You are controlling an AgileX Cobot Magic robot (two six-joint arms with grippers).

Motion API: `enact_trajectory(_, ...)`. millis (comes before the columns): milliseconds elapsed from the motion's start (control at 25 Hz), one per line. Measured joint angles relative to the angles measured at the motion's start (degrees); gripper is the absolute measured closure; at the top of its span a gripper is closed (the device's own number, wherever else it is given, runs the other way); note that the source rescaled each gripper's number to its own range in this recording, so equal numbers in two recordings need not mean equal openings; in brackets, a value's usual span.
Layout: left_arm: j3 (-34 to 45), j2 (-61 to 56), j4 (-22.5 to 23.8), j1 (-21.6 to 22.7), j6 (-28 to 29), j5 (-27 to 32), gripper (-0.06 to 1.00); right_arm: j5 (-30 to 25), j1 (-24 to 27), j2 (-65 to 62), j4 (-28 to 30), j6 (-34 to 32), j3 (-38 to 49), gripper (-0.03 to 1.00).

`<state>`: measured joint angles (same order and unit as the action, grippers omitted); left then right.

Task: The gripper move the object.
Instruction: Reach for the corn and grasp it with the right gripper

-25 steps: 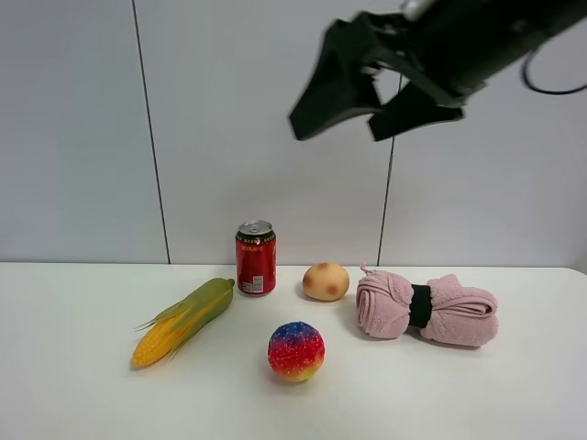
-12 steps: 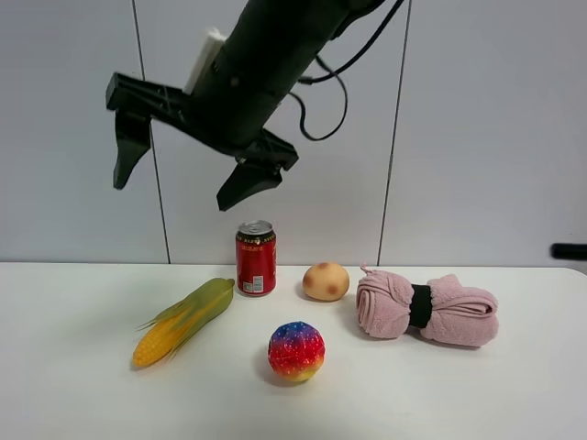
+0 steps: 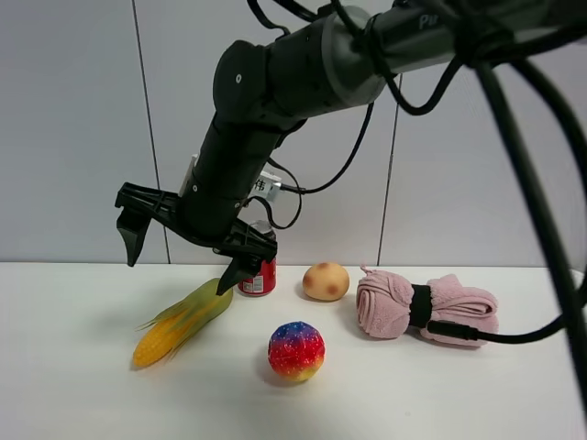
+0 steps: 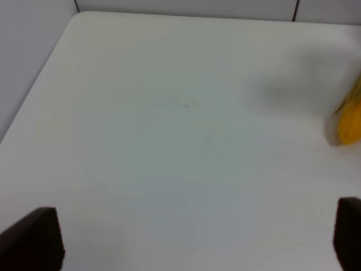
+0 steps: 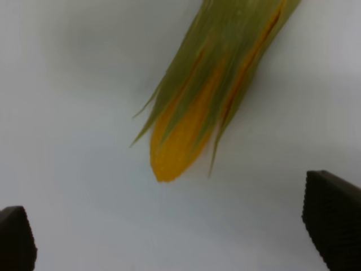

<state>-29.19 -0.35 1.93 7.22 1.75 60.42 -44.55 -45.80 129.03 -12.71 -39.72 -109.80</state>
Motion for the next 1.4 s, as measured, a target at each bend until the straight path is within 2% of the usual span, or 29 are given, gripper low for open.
enact_trajectory(360,0.0,0.0,0.0,0.0,0.0,0.0,-0.06,-5.1,0.0,8.5,4.3,-16.7,-10.9,0.00)
enact_trajectory(600,0.0,0.0,0.0,0.0,0.0,0.0,-0.06,-5.9,0.3,10.3,5.4,-24.0,-12.4,0.01)
enact_trajectory(760,0.0,0.0,0.0,0.0,0.0,0.0,-0.06,-5.9,1.1,10.6,6.2,-25.7,-12.4,0.06)
enact_trajectory(1000,0.0,0.0,0.0,0.0,0.0,0.0,-0.06,-5.6,1.7,12.1,5.7,-26.0,-12.4,0.07)
enact_trajectory(1400,0.0,0.0,0.0,0.0,0.0,0.0,-0.06,-0.3,1.7,14.9,2.8,-26.0,-12.4,0.08)
